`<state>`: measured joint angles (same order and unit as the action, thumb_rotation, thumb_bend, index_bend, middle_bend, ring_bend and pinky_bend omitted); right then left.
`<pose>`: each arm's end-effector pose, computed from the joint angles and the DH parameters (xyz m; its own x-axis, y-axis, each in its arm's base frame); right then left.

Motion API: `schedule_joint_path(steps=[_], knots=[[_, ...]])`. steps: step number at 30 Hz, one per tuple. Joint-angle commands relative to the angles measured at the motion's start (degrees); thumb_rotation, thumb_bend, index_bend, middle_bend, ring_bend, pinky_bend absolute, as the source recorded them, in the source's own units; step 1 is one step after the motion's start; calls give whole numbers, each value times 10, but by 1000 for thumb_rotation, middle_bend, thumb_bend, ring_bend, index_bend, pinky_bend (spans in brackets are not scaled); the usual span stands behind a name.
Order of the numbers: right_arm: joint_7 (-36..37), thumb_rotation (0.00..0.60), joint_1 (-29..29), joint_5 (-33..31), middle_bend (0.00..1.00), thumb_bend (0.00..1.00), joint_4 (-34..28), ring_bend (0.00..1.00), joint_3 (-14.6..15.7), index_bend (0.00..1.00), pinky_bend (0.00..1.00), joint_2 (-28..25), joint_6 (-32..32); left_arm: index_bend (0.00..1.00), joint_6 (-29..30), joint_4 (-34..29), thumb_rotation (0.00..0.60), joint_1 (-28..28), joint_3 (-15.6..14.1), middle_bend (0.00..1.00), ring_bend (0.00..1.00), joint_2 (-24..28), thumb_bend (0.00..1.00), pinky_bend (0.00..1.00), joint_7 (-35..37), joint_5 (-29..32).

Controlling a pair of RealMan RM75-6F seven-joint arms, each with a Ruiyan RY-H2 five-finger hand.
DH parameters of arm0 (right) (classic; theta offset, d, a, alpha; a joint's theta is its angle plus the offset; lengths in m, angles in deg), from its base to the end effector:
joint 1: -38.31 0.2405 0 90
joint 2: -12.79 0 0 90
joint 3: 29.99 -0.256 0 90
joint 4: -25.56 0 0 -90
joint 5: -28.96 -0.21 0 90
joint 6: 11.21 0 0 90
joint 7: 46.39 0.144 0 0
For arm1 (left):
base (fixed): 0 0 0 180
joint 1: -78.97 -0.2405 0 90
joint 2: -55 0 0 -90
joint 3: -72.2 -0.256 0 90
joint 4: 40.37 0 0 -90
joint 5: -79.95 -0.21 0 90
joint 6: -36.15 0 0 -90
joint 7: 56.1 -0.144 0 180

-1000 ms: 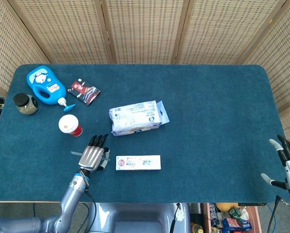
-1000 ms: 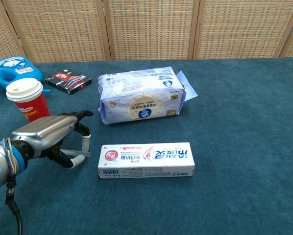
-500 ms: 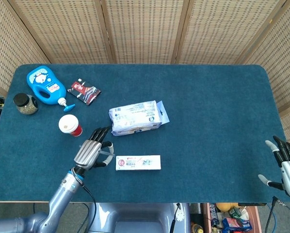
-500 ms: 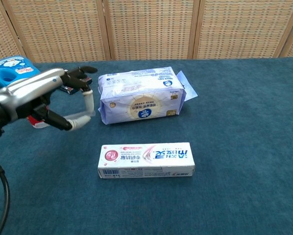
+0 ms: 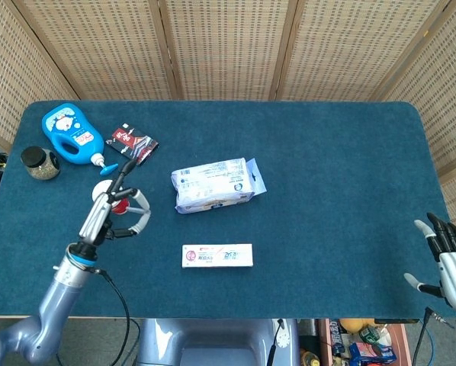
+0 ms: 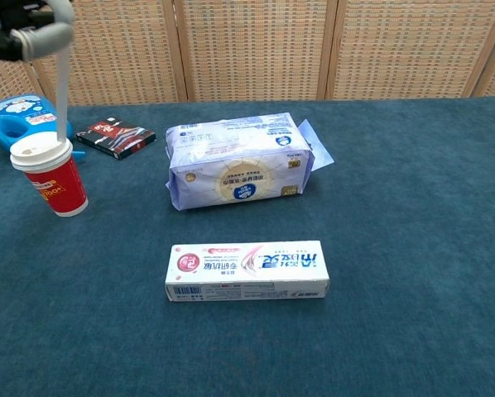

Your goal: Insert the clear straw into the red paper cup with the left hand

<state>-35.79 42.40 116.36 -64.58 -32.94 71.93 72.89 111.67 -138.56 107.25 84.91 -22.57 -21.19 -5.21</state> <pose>-0.3244 -0.1781 0.1885 0.3415 -0.0179 0.9397 -0.9399 -0.0132 0.3413 -0.1498 0.2957 0.0869 -0.4621 0.2460 0.8520 0.7776 -0.3494 0.5227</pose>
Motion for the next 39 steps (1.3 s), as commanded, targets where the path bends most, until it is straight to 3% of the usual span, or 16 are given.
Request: schedule_joint_path(steps=[1, 6, 14, 39], knots=[[-3, 600, 1, -7, 0, 0, 3, 0, -2, 0, 0, 2, -5, 635, 2, 38, 600, -8, 30, 0, 0, 46, 402, 0, 84, 21], [-4, 600, 6, -21, 0, 0, 9, 0, -7, 0, 0, 6, -17, 637, -36, 40, 600, -12, 46, 0, 0, 86, 403, 0, 204, 58], [-8, 600, 11, -36, 0, 0, 13, 0, -12, 0, 0, 9, -29, 637, -109, 54, 600, -6, 45, 0, 0, 121, 410, 0, 292, 84], [-6, 600, 12, -40, 0, 0, 19, 0, -12, 0, 0, 11, -36, 636, -150, 127, 600, 0, 44, 0, 0, 82, 431, 0, 369, 89]])
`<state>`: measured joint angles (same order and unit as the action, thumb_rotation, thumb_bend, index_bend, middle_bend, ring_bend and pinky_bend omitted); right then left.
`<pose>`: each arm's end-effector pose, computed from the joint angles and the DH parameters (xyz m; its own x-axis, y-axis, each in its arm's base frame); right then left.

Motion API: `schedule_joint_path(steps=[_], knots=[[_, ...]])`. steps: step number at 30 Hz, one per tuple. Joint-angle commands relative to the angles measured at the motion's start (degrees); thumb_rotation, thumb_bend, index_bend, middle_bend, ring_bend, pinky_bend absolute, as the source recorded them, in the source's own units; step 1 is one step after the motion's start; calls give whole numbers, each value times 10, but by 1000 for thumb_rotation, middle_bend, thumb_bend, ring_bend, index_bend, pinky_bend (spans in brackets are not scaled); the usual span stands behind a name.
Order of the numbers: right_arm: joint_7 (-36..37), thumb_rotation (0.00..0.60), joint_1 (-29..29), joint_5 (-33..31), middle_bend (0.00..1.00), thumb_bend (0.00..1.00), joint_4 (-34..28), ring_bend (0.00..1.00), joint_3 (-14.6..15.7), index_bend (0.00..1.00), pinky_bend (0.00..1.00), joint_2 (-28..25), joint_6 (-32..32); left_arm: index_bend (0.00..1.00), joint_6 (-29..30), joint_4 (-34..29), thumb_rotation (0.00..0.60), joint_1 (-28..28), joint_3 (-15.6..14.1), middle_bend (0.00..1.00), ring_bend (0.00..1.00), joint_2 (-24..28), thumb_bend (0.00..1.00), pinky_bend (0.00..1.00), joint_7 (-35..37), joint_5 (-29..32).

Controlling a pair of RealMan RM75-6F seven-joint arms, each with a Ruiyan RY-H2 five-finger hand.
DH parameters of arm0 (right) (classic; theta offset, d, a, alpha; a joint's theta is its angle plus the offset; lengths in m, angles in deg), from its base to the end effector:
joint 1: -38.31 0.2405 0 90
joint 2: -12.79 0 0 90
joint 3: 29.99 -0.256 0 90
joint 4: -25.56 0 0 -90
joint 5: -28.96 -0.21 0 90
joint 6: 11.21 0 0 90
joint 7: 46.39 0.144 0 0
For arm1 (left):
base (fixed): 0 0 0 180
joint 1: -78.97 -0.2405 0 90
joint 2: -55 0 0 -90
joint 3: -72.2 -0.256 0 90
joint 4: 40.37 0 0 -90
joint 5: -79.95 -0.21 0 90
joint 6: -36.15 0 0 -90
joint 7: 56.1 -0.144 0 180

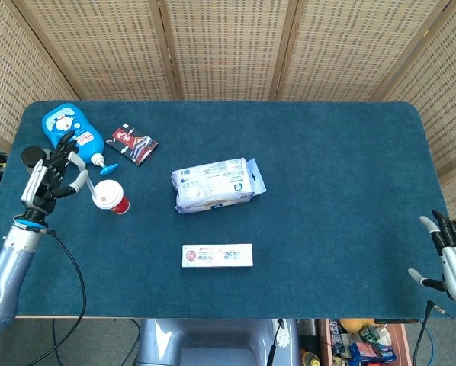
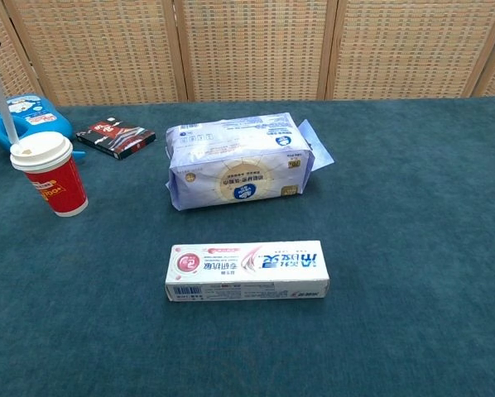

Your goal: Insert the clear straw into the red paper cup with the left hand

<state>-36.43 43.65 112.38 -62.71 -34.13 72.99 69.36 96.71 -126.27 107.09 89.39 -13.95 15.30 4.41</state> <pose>-0.3366 -0.1897 0.1865 0.3546 -0.0368 0.9343 -0.9335 0.0438 0.3560 -0.2323 0.3488 0.1367 -0.7590 0.1979 0.6203 0.6275 -0.0317 0.7779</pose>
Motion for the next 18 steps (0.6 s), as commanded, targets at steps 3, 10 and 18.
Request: schedule_joint_path(steps=[3, 10, 18], knots=[[3, 600, 0, -1, 0, 0, 1, 0, 0, 0, 0, 0, -2, 637, 0, 11, 600, 4, -4, 0, 0, -8, 431, 0, 15, -18], [6, 600, 0, -3, 0, 0, 3, 0, -1, 0, 0, -1, -3, 637, -3, 19, 600, 5, -7, 0, 0, -14, 432, 0, 31, -23], [7, 600, 1, -2, 0, 0, 3, 0, 0, 0, 0, -1, -4, 636, 0, 29, 600, 3, -8, 0, 0, -18, 436, 0, 42, -23]])
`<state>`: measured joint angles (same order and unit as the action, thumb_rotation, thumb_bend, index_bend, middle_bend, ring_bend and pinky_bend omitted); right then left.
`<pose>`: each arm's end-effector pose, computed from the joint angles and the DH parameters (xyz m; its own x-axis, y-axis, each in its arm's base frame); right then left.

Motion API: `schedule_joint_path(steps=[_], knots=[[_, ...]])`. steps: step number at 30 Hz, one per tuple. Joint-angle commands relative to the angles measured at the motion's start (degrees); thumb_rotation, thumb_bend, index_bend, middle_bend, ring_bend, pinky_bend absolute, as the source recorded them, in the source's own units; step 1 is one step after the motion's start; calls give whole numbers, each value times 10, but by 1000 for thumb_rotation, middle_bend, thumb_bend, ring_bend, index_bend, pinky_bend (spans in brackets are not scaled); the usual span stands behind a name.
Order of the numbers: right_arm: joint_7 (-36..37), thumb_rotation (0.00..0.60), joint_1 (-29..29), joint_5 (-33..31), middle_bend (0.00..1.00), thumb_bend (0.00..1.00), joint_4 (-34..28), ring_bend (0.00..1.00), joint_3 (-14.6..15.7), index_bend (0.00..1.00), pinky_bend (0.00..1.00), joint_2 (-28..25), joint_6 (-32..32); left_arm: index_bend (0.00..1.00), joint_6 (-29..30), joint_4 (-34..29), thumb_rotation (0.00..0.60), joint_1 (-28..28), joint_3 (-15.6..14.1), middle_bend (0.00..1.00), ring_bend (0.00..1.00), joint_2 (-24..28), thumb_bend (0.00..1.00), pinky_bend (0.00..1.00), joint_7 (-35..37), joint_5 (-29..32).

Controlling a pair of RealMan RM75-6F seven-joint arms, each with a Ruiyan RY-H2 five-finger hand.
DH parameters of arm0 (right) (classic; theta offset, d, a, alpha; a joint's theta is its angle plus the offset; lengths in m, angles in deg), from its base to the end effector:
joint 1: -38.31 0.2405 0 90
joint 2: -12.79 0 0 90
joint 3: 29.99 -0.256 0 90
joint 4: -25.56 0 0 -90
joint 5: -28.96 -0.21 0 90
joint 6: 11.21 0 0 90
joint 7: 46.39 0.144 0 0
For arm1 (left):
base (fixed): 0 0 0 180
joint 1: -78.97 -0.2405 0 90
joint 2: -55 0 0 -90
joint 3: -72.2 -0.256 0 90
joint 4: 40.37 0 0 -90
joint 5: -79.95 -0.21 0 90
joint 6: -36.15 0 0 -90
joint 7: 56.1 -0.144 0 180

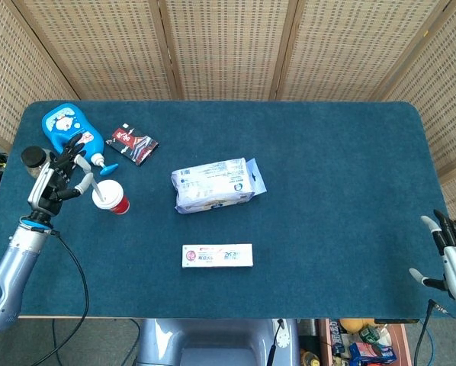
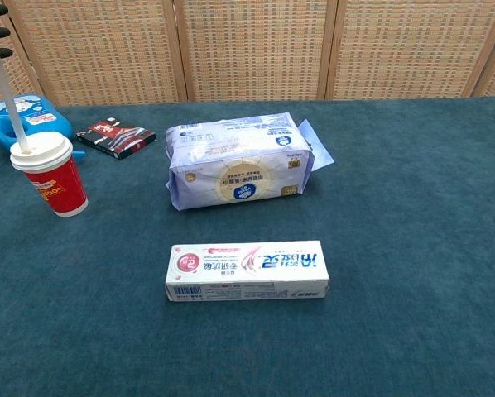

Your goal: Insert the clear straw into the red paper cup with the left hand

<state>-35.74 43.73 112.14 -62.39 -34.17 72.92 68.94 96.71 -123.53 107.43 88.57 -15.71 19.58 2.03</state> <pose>-0.3385 -0.1904 0.1872 0.3487 -0.0408 0.9364 -0.9353 0.0488 0.3504 -0.2355 0.3498 0.1277 -0.7779 0.2244 0.5869 0.5980 -0.0226 0.8012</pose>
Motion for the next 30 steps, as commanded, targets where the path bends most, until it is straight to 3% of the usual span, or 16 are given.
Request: schedule_joint_path(steps=[1, 30], knots=[[0, 600, 0, 0, 0, 0, 0, 0, 0, 0, 0, 0, 0, 637, 0, 2, 600, 0, -1, 0, 0, -1, 437, 0, 0, 0], [1, 600, 1, -2, 0, 0, 2, 0, 0, 0, 0, 1, -4, 637, 0, 57, 600, 9, -9, 0, 0, -41, 438, 0, 23, -10]])
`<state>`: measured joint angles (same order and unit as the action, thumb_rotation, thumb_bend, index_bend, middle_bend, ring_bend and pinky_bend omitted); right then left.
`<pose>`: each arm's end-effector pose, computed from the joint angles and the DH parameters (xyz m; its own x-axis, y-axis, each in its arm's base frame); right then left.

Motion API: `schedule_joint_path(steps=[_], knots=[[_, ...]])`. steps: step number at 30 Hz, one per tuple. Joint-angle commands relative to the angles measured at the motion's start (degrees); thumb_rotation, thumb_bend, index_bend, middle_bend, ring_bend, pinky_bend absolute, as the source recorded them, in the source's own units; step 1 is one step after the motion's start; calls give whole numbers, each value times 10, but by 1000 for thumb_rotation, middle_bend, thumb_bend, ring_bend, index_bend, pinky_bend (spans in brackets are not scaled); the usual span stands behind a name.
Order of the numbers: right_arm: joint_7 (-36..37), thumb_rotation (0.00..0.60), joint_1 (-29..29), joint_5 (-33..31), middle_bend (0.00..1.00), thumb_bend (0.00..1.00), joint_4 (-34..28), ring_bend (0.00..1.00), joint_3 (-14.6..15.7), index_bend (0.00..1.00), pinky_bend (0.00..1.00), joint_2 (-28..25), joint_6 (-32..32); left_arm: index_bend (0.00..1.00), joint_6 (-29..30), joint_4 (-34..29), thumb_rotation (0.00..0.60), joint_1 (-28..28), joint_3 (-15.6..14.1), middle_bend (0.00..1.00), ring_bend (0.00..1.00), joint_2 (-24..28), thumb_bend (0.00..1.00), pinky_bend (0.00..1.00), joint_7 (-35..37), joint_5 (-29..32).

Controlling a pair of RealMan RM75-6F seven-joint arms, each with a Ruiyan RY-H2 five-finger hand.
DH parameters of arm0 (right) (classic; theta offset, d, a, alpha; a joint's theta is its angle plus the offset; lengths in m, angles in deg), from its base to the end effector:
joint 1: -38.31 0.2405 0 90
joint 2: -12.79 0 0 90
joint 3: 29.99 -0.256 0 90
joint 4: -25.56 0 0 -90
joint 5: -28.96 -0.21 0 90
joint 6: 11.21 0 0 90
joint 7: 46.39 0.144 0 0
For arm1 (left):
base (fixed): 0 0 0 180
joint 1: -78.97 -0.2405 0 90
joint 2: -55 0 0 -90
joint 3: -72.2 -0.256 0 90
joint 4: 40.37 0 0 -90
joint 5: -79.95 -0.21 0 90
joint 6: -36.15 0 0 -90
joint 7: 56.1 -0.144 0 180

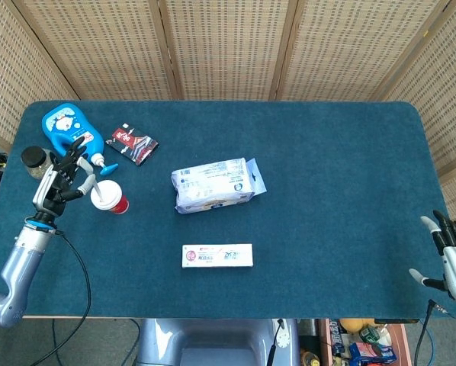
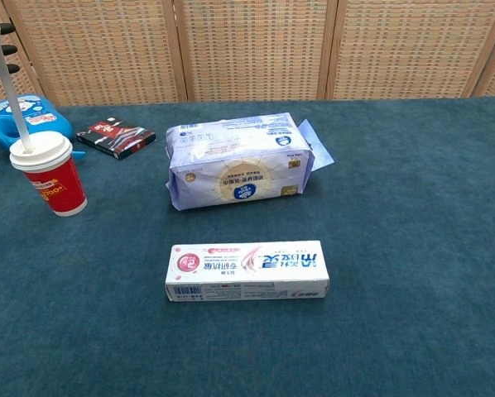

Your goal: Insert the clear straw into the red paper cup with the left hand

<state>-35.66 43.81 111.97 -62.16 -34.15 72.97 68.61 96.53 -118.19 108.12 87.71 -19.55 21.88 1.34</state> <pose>-0.3397 -0.1908 0.1869 0.3495 -0.0453 0.9358 -0.9347 0.0520 0.3516 -0.2459 0.3551 0.1121 -0.7865 0.2195 0.5772 0.5901 -0.0084 0.8073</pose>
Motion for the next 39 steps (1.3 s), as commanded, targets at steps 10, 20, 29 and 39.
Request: schedule_joint_path(steps=[10, 20, 29, 39], knots=[[-1, 600, 1, 0, 0, 0, 1, 0, 1, 0, 0, 2, -4, 636, -3, 33, 600, 4, -8, 0, 0, -28, 441, 0, 6, -1], [-4, 600, 3, -2, 0, 0, 2, 0, 1, 0, 0, 3, -9, 637, -13, 83, 600, 6, -16, 0, 0, -60, 442, 0, 12, 5], [-2, 600, 4, -4, 0, 0, 3, 0, 1, 0, 0, 3, -10, 637, -32, 121, 600, 10, -24, 0, 0, -85, 442, 0, 32, 5], [0, 600, 3, -2, 0, 0, 1, 0, 1, 0, 0, 1, -7, 77, -40, 121, 600, 11, -38, 0, 0, -78, 446, 0, 44, -13]])
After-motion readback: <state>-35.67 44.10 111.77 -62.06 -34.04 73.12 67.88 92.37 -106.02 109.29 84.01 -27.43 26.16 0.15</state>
